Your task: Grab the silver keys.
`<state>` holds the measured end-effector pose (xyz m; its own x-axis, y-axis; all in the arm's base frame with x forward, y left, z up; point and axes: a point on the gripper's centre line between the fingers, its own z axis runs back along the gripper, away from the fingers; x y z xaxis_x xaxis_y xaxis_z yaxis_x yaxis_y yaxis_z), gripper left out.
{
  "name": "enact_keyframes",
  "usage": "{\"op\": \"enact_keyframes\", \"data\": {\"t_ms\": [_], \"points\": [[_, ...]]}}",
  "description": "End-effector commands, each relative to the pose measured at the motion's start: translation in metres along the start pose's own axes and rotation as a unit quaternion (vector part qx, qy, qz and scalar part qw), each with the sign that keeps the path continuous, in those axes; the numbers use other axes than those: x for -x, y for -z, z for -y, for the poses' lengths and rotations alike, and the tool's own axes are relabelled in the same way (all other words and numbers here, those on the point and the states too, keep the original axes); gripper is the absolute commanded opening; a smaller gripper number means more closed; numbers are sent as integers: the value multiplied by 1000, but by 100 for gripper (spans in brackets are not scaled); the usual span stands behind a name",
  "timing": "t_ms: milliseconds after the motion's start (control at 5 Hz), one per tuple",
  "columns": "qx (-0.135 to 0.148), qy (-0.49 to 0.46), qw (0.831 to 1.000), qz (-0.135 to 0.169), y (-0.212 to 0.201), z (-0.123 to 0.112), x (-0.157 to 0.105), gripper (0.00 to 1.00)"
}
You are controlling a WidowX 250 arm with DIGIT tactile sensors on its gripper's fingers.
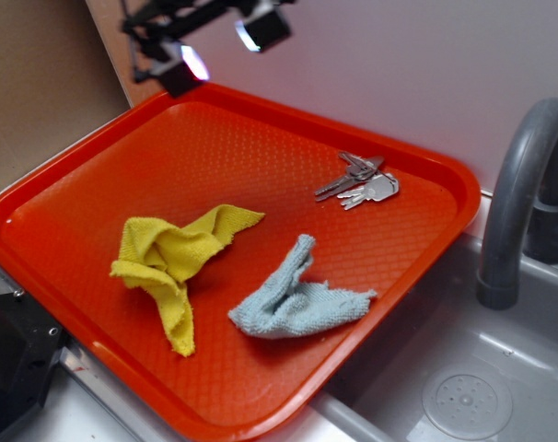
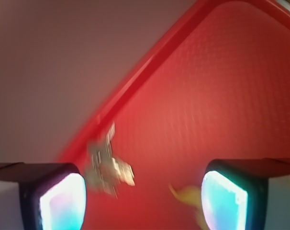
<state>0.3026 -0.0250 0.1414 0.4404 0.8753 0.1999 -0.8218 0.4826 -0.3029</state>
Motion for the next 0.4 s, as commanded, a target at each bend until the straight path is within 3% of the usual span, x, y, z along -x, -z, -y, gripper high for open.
{"op": "enact_keyframes", "data": {"t_ms": [0,200], "points": [[-3,-73,997,2,19,3,-1,100],[-10,-71,997,-14,26,-8,14,100]]}}
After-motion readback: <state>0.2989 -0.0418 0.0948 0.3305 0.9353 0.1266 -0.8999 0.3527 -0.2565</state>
